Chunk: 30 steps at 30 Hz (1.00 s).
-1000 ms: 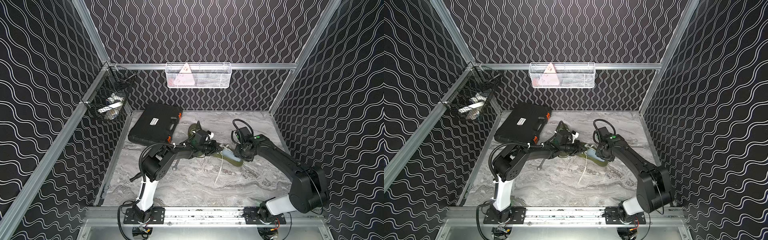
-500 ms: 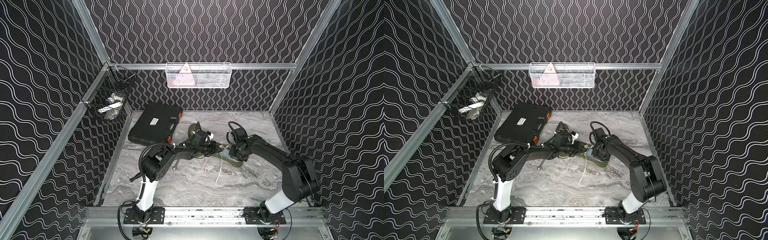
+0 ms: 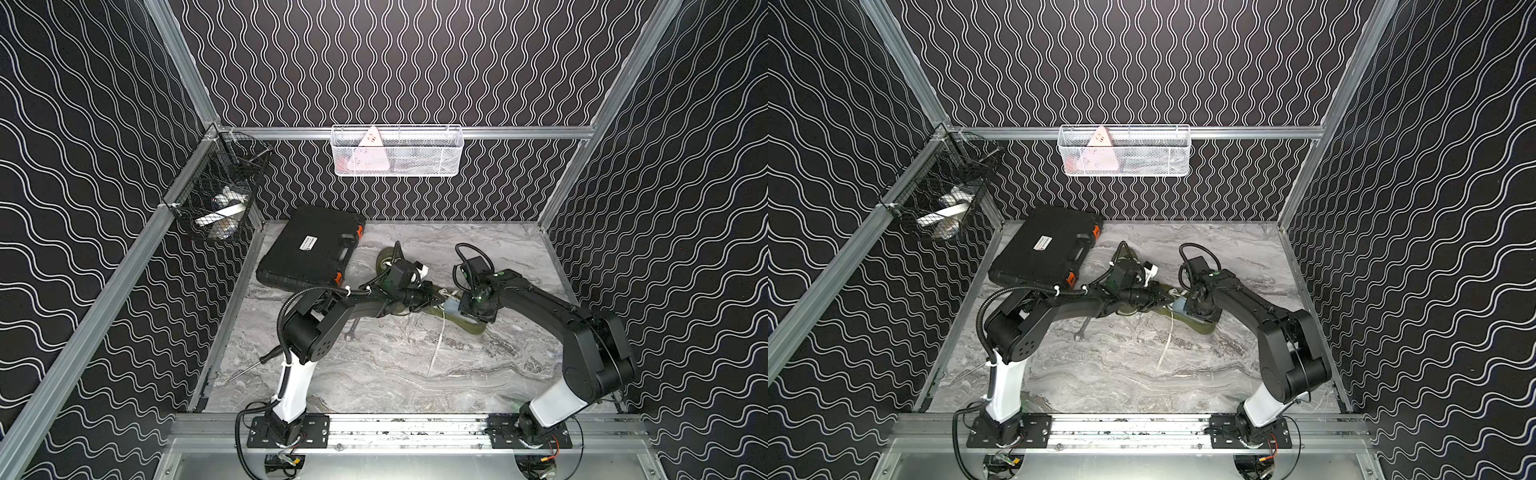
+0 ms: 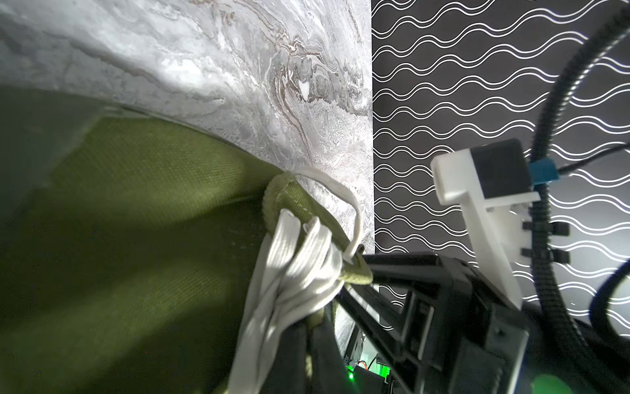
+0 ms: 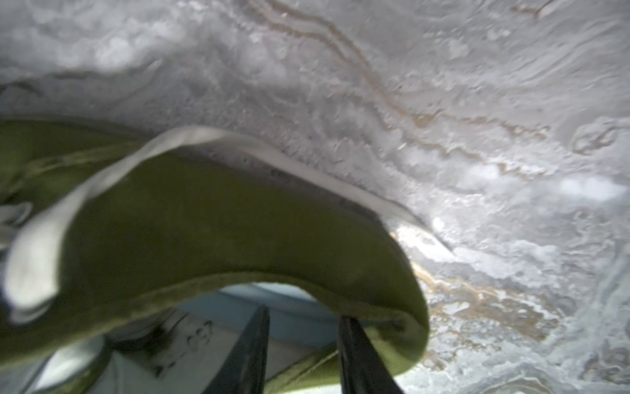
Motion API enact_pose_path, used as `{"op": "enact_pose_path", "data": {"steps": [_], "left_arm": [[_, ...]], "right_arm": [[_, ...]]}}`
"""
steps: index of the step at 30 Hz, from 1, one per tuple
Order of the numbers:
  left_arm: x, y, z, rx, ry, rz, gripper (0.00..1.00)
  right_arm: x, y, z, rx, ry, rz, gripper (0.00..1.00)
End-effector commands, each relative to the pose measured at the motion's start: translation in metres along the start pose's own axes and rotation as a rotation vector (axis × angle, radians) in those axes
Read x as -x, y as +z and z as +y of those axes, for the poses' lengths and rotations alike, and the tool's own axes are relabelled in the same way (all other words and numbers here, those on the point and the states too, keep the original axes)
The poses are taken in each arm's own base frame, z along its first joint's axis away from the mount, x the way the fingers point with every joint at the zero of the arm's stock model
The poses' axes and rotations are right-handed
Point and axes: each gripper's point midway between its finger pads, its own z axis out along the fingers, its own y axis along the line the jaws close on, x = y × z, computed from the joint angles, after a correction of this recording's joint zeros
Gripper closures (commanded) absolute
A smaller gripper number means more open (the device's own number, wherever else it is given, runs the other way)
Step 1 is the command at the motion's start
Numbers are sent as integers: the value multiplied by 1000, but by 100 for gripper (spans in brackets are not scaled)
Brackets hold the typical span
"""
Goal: Insert the insole into the shoe
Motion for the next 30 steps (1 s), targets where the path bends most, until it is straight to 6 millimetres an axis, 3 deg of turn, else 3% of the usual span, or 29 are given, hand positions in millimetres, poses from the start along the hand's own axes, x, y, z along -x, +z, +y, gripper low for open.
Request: {"op": "enact_pose_path", "data": {"steps": [1,4,8,11,13,16,22,24,27,30], "left_arm": [[-2,-2,-4,-2,27,16,100],[-3,0,-1,1,20,26,100],[-3,-1,-3,2,26,25,100],[-3,-2,-3,11,33,29,100],[-4,0,-2,13,28,33,100],[-5,0,0,17,25,37,100],[-5,-2,-2,16,32,38,100],[-6,-1,-1,21,34,39,100],[-7,-1,3,26,32,45,100],[-9,0,4,22,29,50,100]], "right_arm": [[9,10,-12,-93,-22,-32,65],[16,19,-18,-168,-43,-42,65],[27,-6,-9,-141,-50,-89,63],[27,-18,-8,-132,-45,-111,52],[24,-10,-9,-127,-40,-115,45],[26,8,-16,-157,-41,-129,42],[42,-8,-5,-114,-33,-168,39],[38,-3,-2,-92,-28,-154,38],[25,25,-12,-111,-20,-94,38],[27,15,-9,-97,-26,-94,38]]}}
